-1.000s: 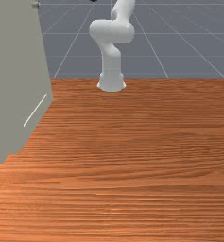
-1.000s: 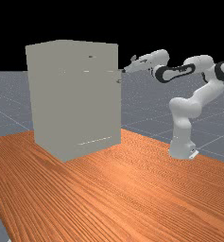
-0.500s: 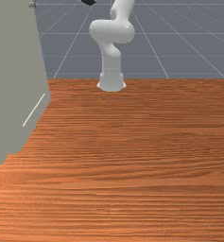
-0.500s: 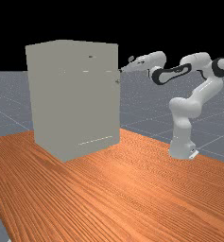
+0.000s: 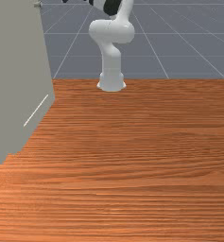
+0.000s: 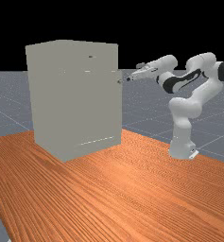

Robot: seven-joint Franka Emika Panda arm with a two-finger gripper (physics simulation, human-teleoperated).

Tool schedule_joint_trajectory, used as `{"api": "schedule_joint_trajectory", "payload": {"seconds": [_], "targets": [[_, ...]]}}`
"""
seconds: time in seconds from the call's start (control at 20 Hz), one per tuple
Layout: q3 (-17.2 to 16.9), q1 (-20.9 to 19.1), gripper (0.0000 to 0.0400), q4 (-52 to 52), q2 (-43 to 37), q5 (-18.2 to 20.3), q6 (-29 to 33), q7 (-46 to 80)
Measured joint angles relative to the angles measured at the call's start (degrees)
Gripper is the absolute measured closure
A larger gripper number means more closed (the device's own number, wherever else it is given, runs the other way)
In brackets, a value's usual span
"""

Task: Open the cabinet door

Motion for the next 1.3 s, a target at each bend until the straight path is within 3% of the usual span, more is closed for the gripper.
{"api": "schedule_joint_trajectory", "payload": {"seconds": [0.05, 0.15, 0.4, 0.65, 0.8, 0.95, 1.3], "targets": [[1.5, 0.2, 0.0, -0.6, -2.0, 0.0, -1.4, 0.7], [1.5, 0.3, 0.0, -0.7, -6.1, 0.4, -4.8, 0.7], [-8.6, 0.0, 0.0, 4.4, -11.7, 0.2, -10.9, -6.2], [-15.9, -0.1, 0.0, 7.4, -11.9, -0.3, -11.4, -10.6], [-20.2, 0.1, 0.0, 8.1, -7.8, -0.9, -10.3, -12.7], [-21.2, 0.6, 0.0, 8.0, -2.8, -1.4, -8.9, -13.0], [-21.2, 1.0, 0.0, 7.3, -0.3, -1.8, -7.9, -13.1]]}}
